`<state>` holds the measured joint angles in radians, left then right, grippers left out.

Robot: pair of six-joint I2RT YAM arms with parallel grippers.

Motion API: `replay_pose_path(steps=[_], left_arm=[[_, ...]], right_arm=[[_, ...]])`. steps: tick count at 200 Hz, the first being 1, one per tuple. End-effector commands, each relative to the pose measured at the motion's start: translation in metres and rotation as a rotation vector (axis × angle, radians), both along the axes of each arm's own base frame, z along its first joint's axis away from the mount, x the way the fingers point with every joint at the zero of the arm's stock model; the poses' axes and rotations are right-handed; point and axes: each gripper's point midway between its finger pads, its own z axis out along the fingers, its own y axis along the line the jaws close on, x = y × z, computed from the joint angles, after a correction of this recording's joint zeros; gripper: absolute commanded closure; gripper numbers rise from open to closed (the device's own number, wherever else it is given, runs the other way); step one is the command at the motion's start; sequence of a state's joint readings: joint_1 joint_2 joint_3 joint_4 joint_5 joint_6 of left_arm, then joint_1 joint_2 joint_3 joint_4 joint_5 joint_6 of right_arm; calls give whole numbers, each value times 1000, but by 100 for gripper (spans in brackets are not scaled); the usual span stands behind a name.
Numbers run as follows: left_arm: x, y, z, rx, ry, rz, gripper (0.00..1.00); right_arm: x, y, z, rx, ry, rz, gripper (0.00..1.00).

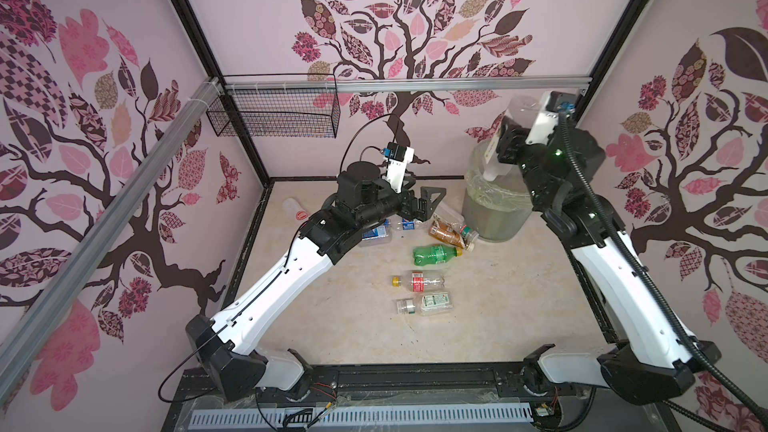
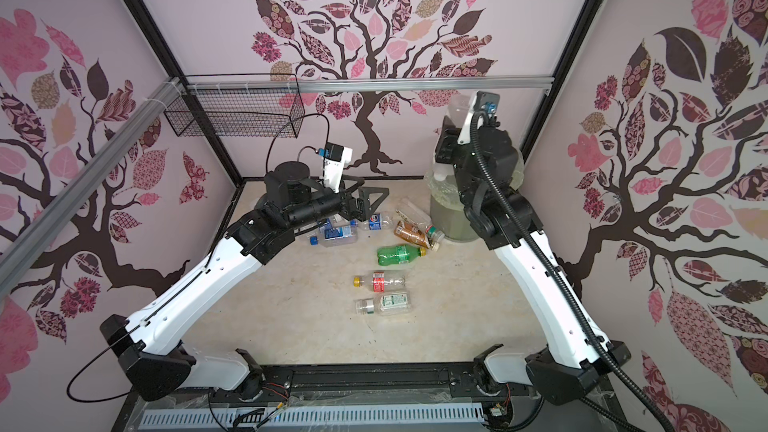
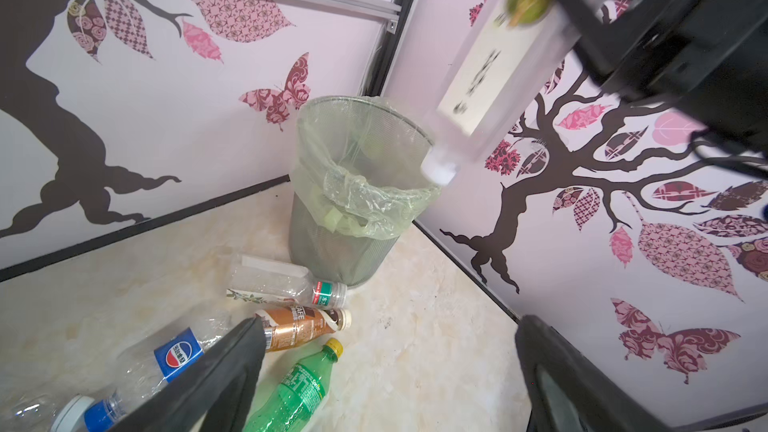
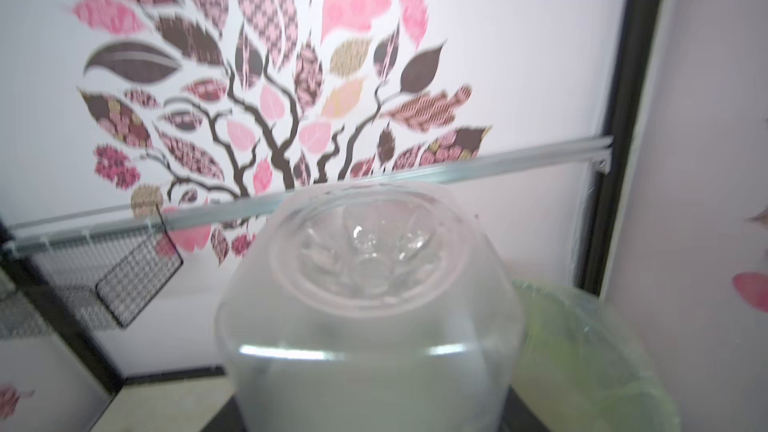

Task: Throw the plastic bottles in the bin
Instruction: 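Open left gripper while right gripper carries the matcha bottle over the bin and releases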

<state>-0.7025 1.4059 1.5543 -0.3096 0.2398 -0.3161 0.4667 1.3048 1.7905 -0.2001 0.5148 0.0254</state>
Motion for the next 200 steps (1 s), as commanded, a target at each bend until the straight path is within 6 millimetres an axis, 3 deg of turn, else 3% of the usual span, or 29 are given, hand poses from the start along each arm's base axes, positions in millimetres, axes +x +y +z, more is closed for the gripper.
replay_pose_path(steps=[1,23,40,57,78,90,101,117,168,200], left_arm=[[-2,-6,22,-36,-49,-29,2],[-1,-8,25,-37,-59,-36,2],[-1,-8,26,-31,-66,-33,2],[-1,-8,22,-18,-64,-31,2],[-1,-5,17,-1,-57,-26,2],[-2,-4,12,10,-52,-20,2],[-1,-2,9,20,-49,-11,2],[1,-1,2,36,-37,-2,2],[5,-4,-11,25,15,8,2],[15,2,-24,58,77,77,2]], right_arm=[[-43,-45,74,-31,-211,-200,45],[-40,-50,92,-84,-249,-278,44],[-16,-51,82,-129,-215,-318,44],[33,-66,40,-108,-90,-323,43],[90,-93,-40,-57,141,-350,36],[107,-99,-75,-30,262,-349,31],[113,-95,-89,-26,304,-324,22],[113,-91,-87,-17,298,-294,1],[91,-91,-47,-6,229,-267,1],[86,-84,-48,27,239,-217,1]])
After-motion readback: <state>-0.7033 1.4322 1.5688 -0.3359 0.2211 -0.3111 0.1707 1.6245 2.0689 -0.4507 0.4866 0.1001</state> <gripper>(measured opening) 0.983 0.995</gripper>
